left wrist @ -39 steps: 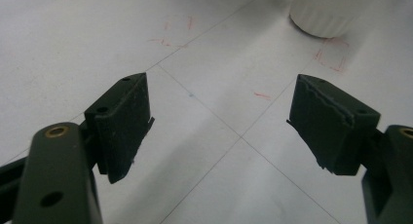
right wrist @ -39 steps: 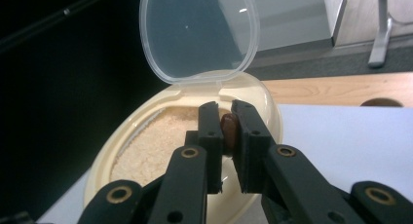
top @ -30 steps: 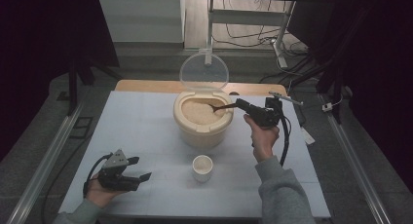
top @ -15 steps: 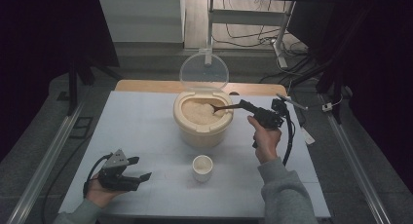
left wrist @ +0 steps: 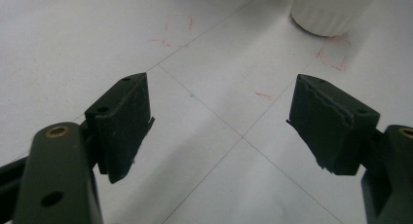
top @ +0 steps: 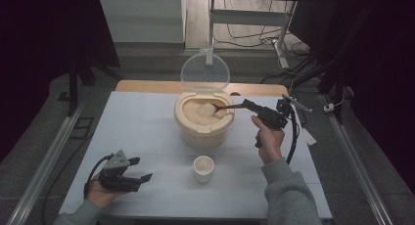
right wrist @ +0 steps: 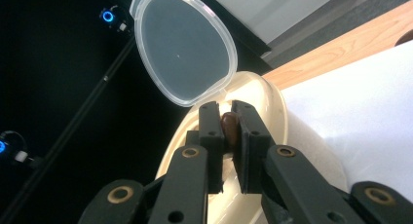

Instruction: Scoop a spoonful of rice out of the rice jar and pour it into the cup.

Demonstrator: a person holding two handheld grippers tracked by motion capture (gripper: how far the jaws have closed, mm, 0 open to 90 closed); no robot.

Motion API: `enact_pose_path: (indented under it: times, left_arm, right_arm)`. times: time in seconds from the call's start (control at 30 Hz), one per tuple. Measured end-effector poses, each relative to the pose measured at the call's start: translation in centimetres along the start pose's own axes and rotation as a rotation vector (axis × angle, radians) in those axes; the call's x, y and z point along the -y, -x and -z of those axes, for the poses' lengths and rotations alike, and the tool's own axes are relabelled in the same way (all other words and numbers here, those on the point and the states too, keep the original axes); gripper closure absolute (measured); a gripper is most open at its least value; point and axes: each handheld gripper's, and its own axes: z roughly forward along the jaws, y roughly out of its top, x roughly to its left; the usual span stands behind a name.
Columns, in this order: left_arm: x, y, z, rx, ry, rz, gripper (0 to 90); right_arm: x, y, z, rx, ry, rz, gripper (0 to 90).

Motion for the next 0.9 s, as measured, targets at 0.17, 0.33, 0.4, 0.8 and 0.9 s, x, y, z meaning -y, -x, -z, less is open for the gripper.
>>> enact_pose_path:
  times: [0.17,0.33,0.4,0.8,0.9]
  left_arm:
    - [0.0,0.0,-0.1,-0.001,-0.002,-0.002,22.8]
    - [0.0,0.0,0.0,-0.002,-0.002,-0.001,22.8]
    - [0.0,0.0,-0.1,-0.002,-0.002,-0.002,22.8]
    - [0.0,0.0,-0.1,-0.002,-0.006,-0.004,22.8]
    - [0.0,0.0,-0.1,-0.002,-0.007,-0.004,22.8]
  right_arm:
    - [-0.1,0.5,0.1,-0.013,-0.010,-0.064,83.0]
    - [0.0,1.1,0.3,-0.022,-0.014,-0.100,83.0]
    - [-0.1,1.1,0.4,-0.024,-0.013,-0.096,83.0]
    - [-0.4,0.4,1.1,-0.055,0.001,-0.077,83.0]
    - [-0.4,0.2,1.2,-0.062,0.000,-0.076,83.0]
